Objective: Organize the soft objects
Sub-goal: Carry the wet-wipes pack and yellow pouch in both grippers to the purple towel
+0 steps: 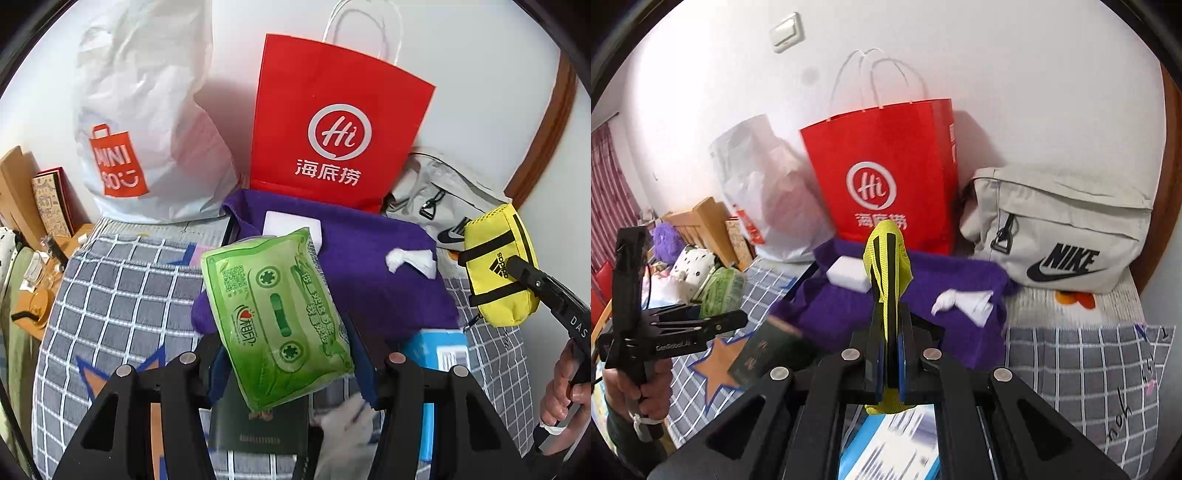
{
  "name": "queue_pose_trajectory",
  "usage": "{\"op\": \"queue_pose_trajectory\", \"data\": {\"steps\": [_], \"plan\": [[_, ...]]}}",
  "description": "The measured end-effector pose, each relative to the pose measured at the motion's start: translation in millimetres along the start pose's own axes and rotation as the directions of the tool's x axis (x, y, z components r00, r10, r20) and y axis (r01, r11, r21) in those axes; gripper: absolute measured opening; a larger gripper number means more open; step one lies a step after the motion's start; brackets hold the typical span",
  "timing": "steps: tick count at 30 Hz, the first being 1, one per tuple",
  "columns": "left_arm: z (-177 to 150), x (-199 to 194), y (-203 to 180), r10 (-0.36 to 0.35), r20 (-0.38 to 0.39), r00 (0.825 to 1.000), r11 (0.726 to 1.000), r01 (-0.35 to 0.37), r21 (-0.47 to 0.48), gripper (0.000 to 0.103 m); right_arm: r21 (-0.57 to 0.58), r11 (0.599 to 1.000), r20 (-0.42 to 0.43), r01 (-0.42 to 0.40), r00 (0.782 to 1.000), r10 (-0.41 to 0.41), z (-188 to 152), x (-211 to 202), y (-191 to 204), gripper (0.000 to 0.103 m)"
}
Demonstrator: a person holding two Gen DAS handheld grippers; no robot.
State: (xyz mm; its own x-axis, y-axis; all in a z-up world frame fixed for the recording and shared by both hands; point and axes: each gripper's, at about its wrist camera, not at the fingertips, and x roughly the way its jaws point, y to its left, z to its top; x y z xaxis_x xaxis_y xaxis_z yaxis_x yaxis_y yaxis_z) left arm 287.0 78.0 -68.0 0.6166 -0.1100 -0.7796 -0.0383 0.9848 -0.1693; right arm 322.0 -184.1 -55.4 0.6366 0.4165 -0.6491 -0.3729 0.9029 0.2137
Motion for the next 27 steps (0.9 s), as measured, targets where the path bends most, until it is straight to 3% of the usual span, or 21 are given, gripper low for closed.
{"op": "queue_pose_trajectory", "data": {"steps": [10, 27], "plan": [[29, 54, 2, -0.001, -0.059, 0.998, 1.0, 0.0, -0.009, 0.053, 0.035, 0.999, -0.069, -0.003, 0.998, 0.006, 4, 62, -28, 0.005], [44, 132, 8, 0.011, -0.203, 0.979, 0.998, -0.022, -0.052, 0.053, 0.132, 0.986, -0.211, -0.105, 0.969, 0.132, -15, 121, -59, 0.005]]}}
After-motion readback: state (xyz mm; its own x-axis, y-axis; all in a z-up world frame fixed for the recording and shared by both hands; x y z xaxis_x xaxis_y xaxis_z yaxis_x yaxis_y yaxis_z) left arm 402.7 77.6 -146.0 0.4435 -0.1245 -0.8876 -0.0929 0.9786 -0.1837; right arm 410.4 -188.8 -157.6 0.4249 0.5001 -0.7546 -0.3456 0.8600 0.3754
